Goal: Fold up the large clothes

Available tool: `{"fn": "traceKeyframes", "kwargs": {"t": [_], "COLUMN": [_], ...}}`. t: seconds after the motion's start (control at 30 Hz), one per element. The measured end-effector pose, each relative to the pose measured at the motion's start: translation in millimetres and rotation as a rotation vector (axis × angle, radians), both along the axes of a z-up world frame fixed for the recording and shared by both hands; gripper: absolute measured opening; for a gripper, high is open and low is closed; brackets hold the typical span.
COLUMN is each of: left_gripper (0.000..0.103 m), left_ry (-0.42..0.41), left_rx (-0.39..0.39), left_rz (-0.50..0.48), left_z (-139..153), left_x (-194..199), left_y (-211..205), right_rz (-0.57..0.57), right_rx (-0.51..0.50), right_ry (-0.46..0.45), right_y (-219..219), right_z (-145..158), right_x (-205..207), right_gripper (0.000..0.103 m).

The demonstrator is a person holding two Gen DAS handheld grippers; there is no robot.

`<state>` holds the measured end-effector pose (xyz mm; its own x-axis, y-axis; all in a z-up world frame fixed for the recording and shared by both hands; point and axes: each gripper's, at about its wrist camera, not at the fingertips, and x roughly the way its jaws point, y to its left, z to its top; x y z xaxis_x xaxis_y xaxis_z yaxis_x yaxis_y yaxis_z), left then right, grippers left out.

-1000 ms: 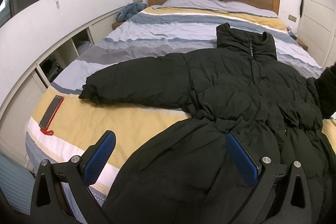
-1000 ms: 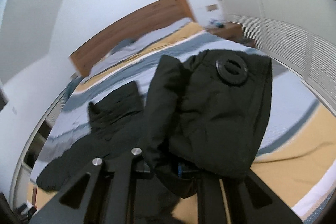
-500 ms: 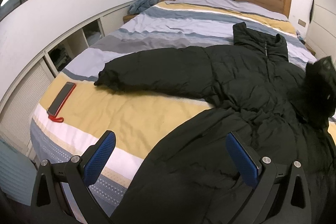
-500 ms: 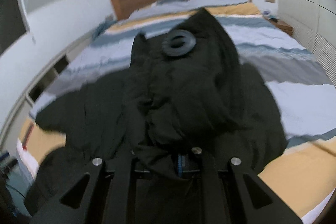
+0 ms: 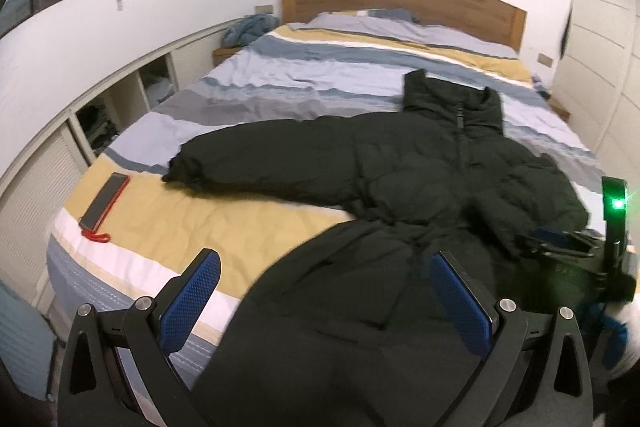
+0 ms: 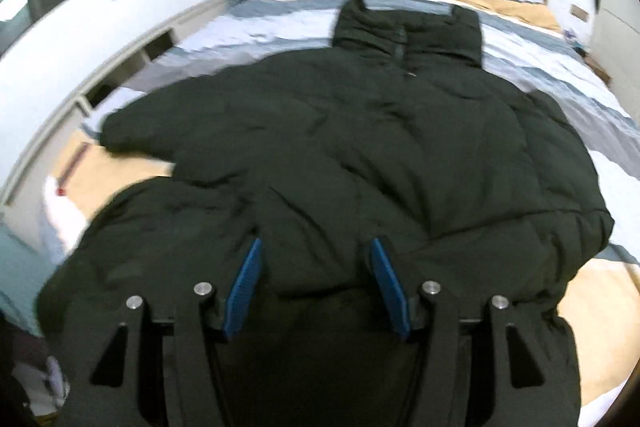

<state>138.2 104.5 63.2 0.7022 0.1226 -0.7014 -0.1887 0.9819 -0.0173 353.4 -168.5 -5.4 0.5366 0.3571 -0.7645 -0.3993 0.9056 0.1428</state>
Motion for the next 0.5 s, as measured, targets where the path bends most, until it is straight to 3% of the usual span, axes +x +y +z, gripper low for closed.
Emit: {"fn": "traceKeyframes", "kwargs": {"t": [0.17, 0.3, 0.5], "left_gripper": [0.102, 0.102, 0.102], "left_ry": [0.020, 0.020, 0.063], "left_rx": [-0.055, -0.078, -0.105], "left_rz": [-0.047, -0.097, -0.207], "left_z": [11, 12, -6], "left_x": [12, 35, 108], "left_y": [-33, -70, -154], "right_rz": [0.016, -0.082, -0.224], "right_rx": [0.048, 0.050, -0.012], "right_ry": [-0.049, -0.100, -0.140], "right_y": [-15, -67, -141], "right_z": [32, 56, 65], "right_x": [-19, -17, 9], "right_gripper": [0.055, 0.055, 0.055]}}
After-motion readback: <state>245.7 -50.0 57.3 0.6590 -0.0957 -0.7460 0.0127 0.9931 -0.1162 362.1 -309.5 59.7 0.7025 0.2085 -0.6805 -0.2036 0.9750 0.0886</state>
